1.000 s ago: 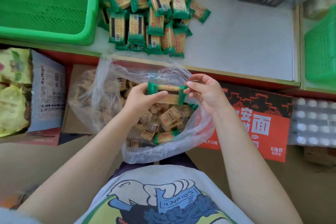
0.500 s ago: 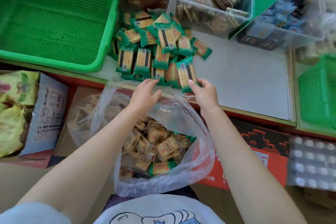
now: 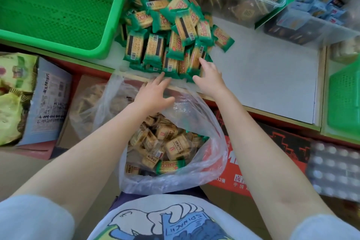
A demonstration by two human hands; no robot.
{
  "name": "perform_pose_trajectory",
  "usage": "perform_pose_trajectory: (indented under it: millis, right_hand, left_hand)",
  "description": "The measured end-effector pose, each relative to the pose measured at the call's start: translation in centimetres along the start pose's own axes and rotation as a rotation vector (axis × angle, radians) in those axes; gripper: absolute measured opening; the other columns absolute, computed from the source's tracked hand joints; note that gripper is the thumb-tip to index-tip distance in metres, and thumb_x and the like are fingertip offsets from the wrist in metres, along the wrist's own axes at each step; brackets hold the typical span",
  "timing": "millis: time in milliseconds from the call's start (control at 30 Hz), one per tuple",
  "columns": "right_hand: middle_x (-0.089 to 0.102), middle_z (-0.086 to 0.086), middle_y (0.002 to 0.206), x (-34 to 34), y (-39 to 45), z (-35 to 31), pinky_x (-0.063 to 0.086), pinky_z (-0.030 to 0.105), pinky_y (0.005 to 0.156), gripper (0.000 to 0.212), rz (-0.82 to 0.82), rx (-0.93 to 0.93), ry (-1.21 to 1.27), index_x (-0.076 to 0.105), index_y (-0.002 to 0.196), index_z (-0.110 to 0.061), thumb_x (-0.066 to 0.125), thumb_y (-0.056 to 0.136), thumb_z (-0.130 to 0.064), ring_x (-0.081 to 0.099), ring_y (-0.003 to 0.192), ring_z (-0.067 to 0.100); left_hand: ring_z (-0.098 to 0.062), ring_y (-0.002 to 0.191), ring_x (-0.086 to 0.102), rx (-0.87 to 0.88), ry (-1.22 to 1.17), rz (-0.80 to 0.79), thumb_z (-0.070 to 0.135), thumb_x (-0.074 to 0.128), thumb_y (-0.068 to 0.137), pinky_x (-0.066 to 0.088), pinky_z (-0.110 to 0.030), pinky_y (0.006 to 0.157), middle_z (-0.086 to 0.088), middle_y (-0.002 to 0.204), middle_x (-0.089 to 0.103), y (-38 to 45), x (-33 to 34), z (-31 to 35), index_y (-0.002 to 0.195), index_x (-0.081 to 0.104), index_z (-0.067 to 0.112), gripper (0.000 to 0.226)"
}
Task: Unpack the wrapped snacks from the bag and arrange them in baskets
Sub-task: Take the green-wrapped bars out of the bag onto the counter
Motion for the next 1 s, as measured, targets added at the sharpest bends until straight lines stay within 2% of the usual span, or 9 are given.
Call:
perform_pose_trajectory:
  millis: [100,200,267,333,433,567,767,867,1000]
  right_hand:
    - [0.045,0.005,0.148,-0.5,-3.7,-0.5,0.037,0.040,0.113,0.052,0.127,-0.046,0.157,0.042,0.149,-0.019,0.052,0.098,-0.019,0.043,0.134,0.021]
    - [0.068,-0.001,0.113,1.2,-9.4,0.3,0.056,0.033,0.091,0.021,0.028,-0.071,0.414,0.065,0.118,-0.021,0.058,0.098,-0.018,0.066,0.096,0.013]
    - [0.074,0.003,0.091,3.9,-12.6,1.7,0.060,0.037,0.082,0.007,-0.131,-0.016,0.493,0.069,0.096,-0.017,0.064,0.096,-0.021,0.071,0.079,0.017]
    - [0.074,0.002,0.084,7.3,-14.7,3.5,0.059,0.036,0.079,0.018,-0.279,0.068,0.396,0.070,0.088,-0.014,0.067,0.094,-0.031,0.070,0.078,0.015]
    - [0.069,0.002,0.091,12.1,-16.1,5.6,0.047,0.027,0.070,0.030,-0.362,0.202,0.257,0.069,0.094,-0.008,0.069,0.092,-0.038,0.062,0.087,0.015]
    - [0.066,0.003,0.092,15.9,-16.3,8.1,0.045,0.032,0.076,0.032,-0.349,0.380,0.183,0.064,0.098,-0.007,0.065,0.094,-0.039,0.061,0.093,0.025]
    - [0.065,0.011,0.123,18.3,-17.1,10.6,0.047,0.032,0.082,0.065,-0.381,0.510,0.146,0.053,0.131,-0.001,0.069,0.089,-0.049,0.061,0.113,0.031]
    - [0.061,0.013,0.131,18.6,-17.6,10.5,0.047,0.034,0.090,0.057,-0.372,0.494,0.086,0.051,0.132,-0.001,0.073,0.090,-0.033,0.058,0.120,0.032]
    - [0.065,0.012,0.126,19.4,-17.7,10.5,0.048,0.030,0.082,0.048,-0.367,0.501,0.112,0.057,0.124,-0.005,0.079,0.086,-0.024,0.062,0.113,0.029]
  left_hand:
    - [-0.028,0.150,0.021,0.052,-0.071,0.183,0.044,0.055,0.095,0.022,-0.050,0.120,-0.006,0.165,0.020,-2.6,0.6,0.2,0.153,0.037,0.023,0.064]
    - [-0.027,0.116,0.052,0.118,-0.186,0.440,0.037,0.053,0.091,0.044,-0.043,0.097,-0.010,0.126,0.057,-7.4,2.9,0.2,0.121,0.064,0.011,0.041]
    - [-0.021,0.094,0.057,0.065,-0.215,0.344,0.036,0.053,0.091,0.050,-0.038,0.079,-0.001,0.104,0.059,-10.2,6.0,-0.6,0.107,0.068,0.013,0.031]
    - [-0.021,0.095,0.058,-0.001,-0.143,0.160,0.036,0.058,0.091,0.052,-0.039,0.077,0.001,0.107,0.058,-12.5,9.8,-1.8,0.110,0.069,0.017,0.029]
    - [-0.033,0.115,0.053,-0.013,-0.038,0.024,0.043,0.058,0.086,0.052,-0.048,0.089,-0.009,0.136,0.050,-14.8,14.0,-3.5,0.131,0.061,0.017,0.052]
    - [-0.037,0.139,0.035,-0.006,0.003,-0.019,0.056,0.066,0.086,0.040,-0.053,0.109,-0.013,0.159,0.029,-14.9,16.0,-4.1,0.150,0.043,0.023,0.076]
    - [-0.032,0.149,0.020,0.009,0.002,-0.032,0.071,0.058,0.082,0.028,-0.049,0.119,-0.003,0.167,0.012,-15.3,16.7,-4.8,0.157,0.027,0.028,0.092]
    - [-0.033,0.148,0.024,0.038,-0.023,-0.009,0.070,0.061,0.081,0.031,-0.051,0.117,-0.001,0.167,0.012,-15.5,17.1,-5.3,0.157,0.029,0.028,0.092]
    - [-0.033,0.149,0.024,0.061,-0.028,-0.001,0.069,0.059,0.081,0.031,-0.051,0.117,-0.001,0.167,0.014,-15.5,17.0,-5.5,0.155,0.032,0.024,0.091]
Point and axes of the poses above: each hand's wrist, its own y-axis towards the middle knuckle, its own x-axis out of the palm, z = x × y, the point moved 2 cm from there along y, towards the middle knuckle
